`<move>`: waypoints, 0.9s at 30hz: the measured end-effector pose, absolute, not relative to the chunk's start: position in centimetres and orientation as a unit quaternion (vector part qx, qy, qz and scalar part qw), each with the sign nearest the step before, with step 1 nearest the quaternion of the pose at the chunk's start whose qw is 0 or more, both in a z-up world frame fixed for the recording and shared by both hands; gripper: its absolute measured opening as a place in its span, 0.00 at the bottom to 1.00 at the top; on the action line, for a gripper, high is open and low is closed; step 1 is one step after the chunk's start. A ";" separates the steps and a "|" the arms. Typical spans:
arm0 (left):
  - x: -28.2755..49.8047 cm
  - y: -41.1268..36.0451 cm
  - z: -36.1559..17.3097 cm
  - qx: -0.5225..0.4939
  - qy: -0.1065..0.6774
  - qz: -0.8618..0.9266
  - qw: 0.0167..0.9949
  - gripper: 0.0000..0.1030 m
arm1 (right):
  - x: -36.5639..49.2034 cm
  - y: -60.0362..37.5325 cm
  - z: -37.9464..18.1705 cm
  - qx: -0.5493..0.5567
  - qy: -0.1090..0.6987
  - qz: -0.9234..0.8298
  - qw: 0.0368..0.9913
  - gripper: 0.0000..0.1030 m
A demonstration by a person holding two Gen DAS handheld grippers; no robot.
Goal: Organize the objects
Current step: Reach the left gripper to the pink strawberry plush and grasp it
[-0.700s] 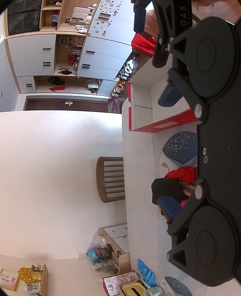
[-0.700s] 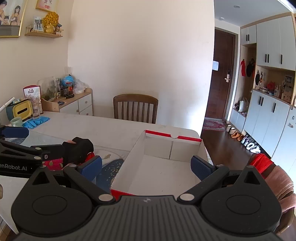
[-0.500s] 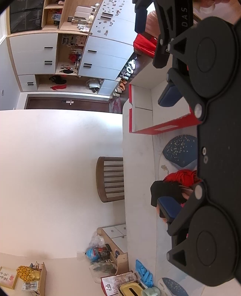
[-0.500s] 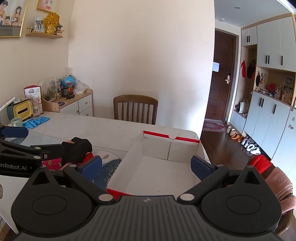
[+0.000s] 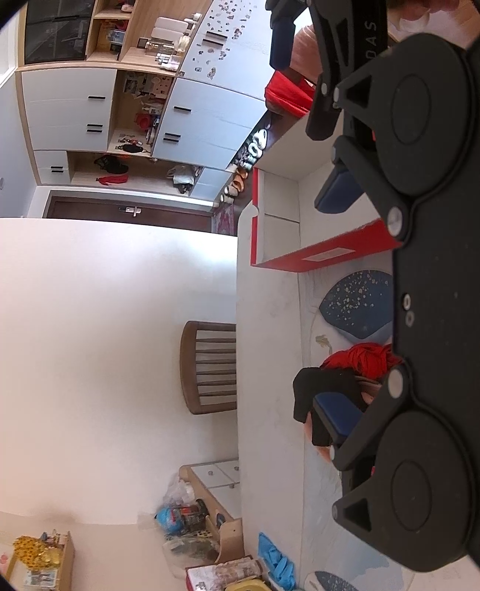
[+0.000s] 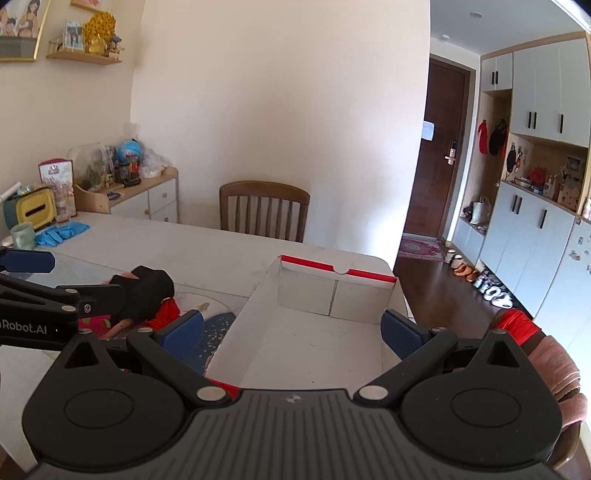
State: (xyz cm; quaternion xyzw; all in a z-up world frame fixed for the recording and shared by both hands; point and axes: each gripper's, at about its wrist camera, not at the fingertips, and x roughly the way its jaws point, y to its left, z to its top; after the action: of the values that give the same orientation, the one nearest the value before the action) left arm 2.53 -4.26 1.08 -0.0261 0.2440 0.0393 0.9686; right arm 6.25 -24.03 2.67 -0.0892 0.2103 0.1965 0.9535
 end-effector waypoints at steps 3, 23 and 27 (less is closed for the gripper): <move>3.2 -3.2 0.4 -0.018 0.257 0.039 0.966 1.00 | 6.9 -23.0 2.4 -0.093 0.221 0.192 0.952 1.00; 7.8 8.3 -6.2 0.016 0.353 0.118 0.928 1.00 | 13.9 -24.3 -0.7 -0.081 0.297 0.037 0.951 1.00; 8.3 9.3 -7.5 0.018 0.371 0.116 0.921 1.00 | 15.3 -25.2 -1.2 -0.087 0.309 0.009 0.947 1.00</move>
State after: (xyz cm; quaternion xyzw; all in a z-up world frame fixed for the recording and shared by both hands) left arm 8.28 9.28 -7.52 0.0181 0.3707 0.1165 0.9212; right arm 15.27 -25.19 -1.19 -0.0870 0.3093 0.0093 0.9469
